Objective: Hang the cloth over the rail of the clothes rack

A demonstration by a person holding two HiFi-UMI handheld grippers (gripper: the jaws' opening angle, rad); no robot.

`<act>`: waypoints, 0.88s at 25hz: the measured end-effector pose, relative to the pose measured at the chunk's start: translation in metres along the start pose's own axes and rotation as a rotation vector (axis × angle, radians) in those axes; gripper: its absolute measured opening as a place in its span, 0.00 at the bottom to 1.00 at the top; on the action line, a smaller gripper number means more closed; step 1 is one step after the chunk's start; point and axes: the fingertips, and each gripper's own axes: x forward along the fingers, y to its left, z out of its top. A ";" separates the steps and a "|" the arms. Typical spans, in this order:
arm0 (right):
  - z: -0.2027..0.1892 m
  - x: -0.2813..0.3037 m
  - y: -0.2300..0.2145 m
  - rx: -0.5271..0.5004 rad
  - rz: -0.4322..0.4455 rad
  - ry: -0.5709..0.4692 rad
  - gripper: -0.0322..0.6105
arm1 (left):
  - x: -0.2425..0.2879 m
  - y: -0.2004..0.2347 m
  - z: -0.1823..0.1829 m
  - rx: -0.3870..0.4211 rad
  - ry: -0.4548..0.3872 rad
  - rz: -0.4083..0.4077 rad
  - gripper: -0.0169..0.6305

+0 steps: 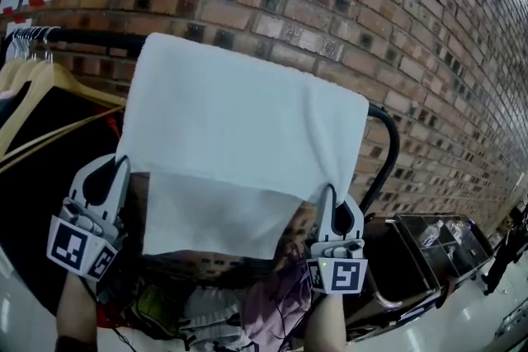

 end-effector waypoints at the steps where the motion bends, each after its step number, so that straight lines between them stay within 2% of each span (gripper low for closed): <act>1: -0.006 -0.003 0.000 0.002 -0.005 0.015 0.10 | -0.001 -0.004 -0.005 0.000 0.012 -0.009 0.09; 6: -0.038 -0.020 0.006 0.042 -0.018 0.079 0.10 | -0.008 -0.016 -0.038 0.024 0.075 -0.006 0.09; 15: -0.087 -0.057 0.022 0.076 -0.010 0.188 0.10 | -0.021 -0.028 -0.112 -0.026 0.202 0.027 0.09; 22: -0.116 -0.081 0.041 0.107 0.012 0.257 0.10 | -0.034 -0.029 -0.147 -0.055 0.264 0.048 0.09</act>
